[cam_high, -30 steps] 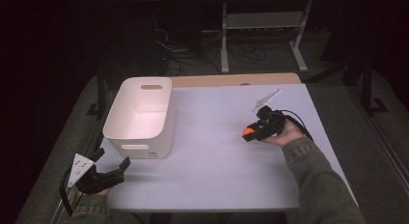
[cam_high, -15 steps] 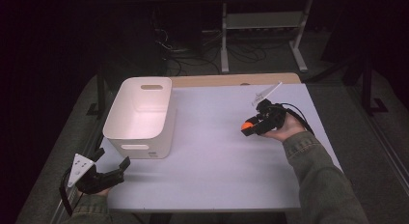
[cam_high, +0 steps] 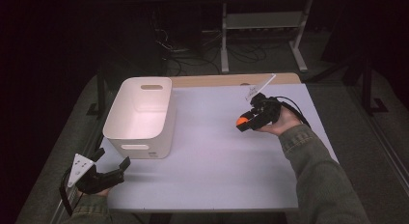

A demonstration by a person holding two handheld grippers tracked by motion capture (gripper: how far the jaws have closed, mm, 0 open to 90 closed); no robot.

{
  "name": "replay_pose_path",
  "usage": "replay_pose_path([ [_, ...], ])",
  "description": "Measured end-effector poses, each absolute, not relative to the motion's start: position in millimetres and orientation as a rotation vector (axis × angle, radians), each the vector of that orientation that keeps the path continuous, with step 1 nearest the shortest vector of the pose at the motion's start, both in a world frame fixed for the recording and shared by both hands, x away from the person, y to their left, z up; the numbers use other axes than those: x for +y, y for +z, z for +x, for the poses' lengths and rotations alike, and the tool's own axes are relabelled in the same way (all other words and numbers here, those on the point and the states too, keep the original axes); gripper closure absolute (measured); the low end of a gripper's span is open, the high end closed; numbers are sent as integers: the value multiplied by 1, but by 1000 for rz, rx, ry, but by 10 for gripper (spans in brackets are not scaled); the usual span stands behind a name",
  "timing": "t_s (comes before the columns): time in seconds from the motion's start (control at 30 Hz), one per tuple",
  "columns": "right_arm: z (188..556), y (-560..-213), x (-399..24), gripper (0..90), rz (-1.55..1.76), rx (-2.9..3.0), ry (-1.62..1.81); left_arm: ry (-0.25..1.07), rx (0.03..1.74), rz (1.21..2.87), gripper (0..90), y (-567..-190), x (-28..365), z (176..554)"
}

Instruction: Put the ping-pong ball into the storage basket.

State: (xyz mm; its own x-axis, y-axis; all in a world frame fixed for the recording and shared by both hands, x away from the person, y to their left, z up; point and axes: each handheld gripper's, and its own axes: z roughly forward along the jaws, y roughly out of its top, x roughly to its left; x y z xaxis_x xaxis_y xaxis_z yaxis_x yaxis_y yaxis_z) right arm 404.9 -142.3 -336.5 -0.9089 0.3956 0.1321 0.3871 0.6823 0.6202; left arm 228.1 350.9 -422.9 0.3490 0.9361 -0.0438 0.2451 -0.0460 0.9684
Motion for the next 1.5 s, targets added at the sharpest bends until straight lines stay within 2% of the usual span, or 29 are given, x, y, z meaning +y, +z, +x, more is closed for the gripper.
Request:
replay_pose_path([
  [1.5,421,-289,-82,499,487,2887,1035,804,1102,1543,3,-423,351,228],
])
